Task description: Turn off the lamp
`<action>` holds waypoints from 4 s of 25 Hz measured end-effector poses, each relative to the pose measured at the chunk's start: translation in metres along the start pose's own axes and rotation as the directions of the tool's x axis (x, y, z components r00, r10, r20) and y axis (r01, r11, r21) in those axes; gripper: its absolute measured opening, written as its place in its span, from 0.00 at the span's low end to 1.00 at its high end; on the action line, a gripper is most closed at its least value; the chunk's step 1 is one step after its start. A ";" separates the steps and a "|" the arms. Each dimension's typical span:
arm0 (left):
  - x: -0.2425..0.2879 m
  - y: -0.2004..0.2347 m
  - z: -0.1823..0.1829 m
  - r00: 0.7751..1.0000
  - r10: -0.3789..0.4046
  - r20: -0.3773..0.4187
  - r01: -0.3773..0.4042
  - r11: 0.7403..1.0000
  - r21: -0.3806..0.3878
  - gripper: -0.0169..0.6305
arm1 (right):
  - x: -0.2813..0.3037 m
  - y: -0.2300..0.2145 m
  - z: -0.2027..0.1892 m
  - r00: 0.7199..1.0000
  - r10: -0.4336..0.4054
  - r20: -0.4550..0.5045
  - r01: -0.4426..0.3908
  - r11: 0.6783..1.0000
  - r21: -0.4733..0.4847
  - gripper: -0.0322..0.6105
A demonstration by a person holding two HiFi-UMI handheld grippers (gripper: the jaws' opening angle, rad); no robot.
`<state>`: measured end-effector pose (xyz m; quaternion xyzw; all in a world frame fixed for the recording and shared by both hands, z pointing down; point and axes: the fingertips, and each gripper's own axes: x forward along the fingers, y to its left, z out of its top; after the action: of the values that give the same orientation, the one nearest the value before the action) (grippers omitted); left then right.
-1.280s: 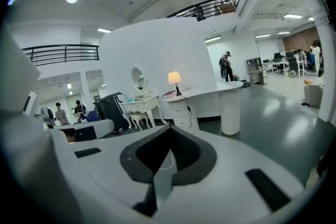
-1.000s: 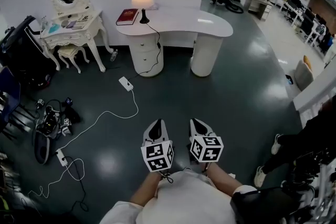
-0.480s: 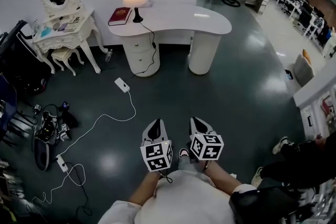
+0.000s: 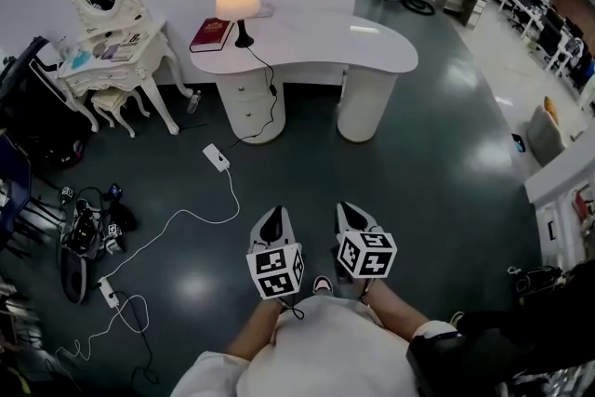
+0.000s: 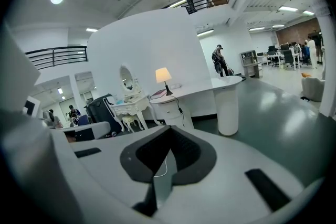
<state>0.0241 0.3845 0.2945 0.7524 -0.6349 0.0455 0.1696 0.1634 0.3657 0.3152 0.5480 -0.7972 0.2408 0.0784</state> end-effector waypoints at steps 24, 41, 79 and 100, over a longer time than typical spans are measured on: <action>0.143 -0.028 0.029 0.999 0.049 -0.012 -0.049 0.999 0.000 0.04 | 0.101 -0.097 0.066 0.999 0.034 -0.033 -0.034 0.999 -0.004 0.05; 0.187 -0.025 0.020 0.997 0.054 -0.059 -0.055 0.998 -0.013 0.04 | 0.132 -0.128 0.066 0.997 0.006 -0.079 -0.005 1.000 0.016 0.05; 0.453 0.106 0.119 0.998 0.054 -0.042 -0.057 0.996 -0.066 0.04 | 0.413 -0.102 0.188 0.988 0.034 -0.149 -0.050 0.993 -0.104 0.05; 0.491 0.158 0.102 0.985 0.152 -0.086 -0.164 0.974 -0.155 0.04 | 0.489 -0.106 0.191 0.965 0.063 -0.256 -0.093 0.990 -0.108 0.05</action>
<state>-0.0515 -0.1308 0.3696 0.6812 -0.6874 0.0349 0.2493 0.0969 -0.1634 0.3704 0.4755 -0.8147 0.2634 0.2023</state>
